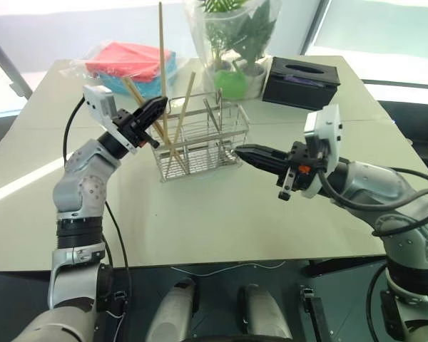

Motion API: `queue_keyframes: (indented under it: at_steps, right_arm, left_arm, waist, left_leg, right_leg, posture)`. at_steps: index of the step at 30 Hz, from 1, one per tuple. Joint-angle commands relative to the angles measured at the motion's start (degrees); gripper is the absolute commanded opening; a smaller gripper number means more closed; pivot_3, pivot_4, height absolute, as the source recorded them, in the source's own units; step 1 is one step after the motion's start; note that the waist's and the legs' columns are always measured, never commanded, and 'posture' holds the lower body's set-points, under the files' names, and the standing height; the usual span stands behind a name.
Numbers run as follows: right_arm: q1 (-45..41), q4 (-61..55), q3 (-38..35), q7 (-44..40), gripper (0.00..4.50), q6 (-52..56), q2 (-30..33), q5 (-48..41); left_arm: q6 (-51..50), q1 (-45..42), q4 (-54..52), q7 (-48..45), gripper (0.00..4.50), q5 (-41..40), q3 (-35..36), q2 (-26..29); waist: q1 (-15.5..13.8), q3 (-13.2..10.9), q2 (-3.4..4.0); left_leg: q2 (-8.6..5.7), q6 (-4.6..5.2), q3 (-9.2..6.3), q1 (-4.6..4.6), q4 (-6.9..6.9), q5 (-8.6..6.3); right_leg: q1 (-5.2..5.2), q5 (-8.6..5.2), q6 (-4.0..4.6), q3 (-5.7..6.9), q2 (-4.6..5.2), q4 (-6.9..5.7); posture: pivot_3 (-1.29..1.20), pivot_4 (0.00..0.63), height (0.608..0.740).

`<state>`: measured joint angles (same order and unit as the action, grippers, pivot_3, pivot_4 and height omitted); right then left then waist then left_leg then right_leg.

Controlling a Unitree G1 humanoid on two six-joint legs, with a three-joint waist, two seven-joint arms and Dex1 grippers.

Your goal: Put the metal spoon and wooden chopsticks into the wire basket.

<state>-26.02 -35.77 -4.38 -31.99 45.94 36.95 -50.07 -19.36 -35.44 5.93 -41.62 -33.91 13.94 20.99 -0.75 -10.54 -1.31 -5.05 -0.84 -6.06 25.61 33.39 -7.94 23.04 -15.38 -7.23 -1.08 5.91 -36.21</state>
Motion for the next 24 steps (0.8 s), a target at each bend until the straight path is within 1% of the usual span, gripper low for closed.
queue_keyframes:
  at_steps: [1,3,4,5,9,11,24]
  right_arm:
    - [-1.39,-0.84,-1.16,0.04,0.0,-0.83,0.5,0.06]
    - [-1.34,-0.82,-1.2,0.03,0.0,-0.88,0.52,0.16]
    - [-1.37,-0.77,-1.2,0.01,0.0,-0.89,0.51,0.22]
    - [-1.34,-0.77,-1.25,-0.03,0.0,-0.9,0.53,0.23]
    - [-1.59,-0.37,-1.1,-0.24,0.0,-1.09,0.47,0.51]
    - [-1.6,-0.19,-1.11,-0.41,0.0,-1.16,0.5,0.57]
    - [-1.83,0.81,-0.89,-1.83,0.0,-1.38,0.49,1.51]
  left_arm:
    - [0.24,0.65,-1.61,0.23,0.09,0.32,-0.99,-0.3]
    - [-0.14,0.78,-1.87,0.33,0.82,-0.16,-0.79,-0.29]
    - [-0.37,0.8,-1.96,0.32,1.02,-0.41,-0.68,-0.22]
    - [-0.44,0.85,-2.12,0.37,1.46,-0.57,-0.59,-0.18]
    - [-0.42,0.77,-2.39,0.73,3.61,-0.99,-0.11,0.14]
    - [0.01,0.8,-2.7,1.48,4.41,-0.65,0.11,0.09]
    - [-1.67,-1.39,-6.38,3.82,4.41,-5.61,2.69,0.6]
  waist:
    - [-0.01,0.0,0.0]
    - [0.0,0.0,0.0]
    - [0.02,0.0,0.0]
    - [0.01,0.0,0.01]
    - [0.02,0.0,0.01]
    - [0.06,0.0,0.01]
    - [0.08,0.0,0.01]
  left_leg:
    - [0.0,0.0,0.0,0.0,0.0,0.0]
    - [0.0,0.0,0.0,-0.02,0.0,0.0]
    - [0.0,0.0,0.0,-0.03,0.0,0.0]
    - [0.0,0.0,0.0,-0.03,0.0,0.0]
    - [0.0,0.0,-0.01,-0.04,0.0,0.0]
    - [0.0,0.0,-0.01,-0.04,0.0,0.0]
    - [0.01,0.0,-0.01,-0.04,0.0,0.0]
  right_leg:
    - [-0.01,0.0,0.0,0.0,0.0,0.0]
    - [-0.03,-0.04,0.06,0.01,0.0,0.0]
    - [-0.03,-0.04,0.06,0.01,0.0,0.0]
    - [-0.03,-0.04,0.06,0.01,0.0,0.0]
    - [-0.04,-0.04,0.07,0.02,0.0,0.0]
    - [-0.04,-0.04,0.07,0.02,0.0,0.0]
    - [-0.03,-0.03,0.05,0.02,-0.02,0.0]
  posture:
    - [0.0,0.15,0.74]
    - [0.0,0.15,0.74]
    - [0.0,0.15,0.74]
    - [0.0,0.15,0.74]
    - [0.0,0.15,0.74]
    - [0.0,0.15,0.74]
    - [0.0,0.15,0.74]
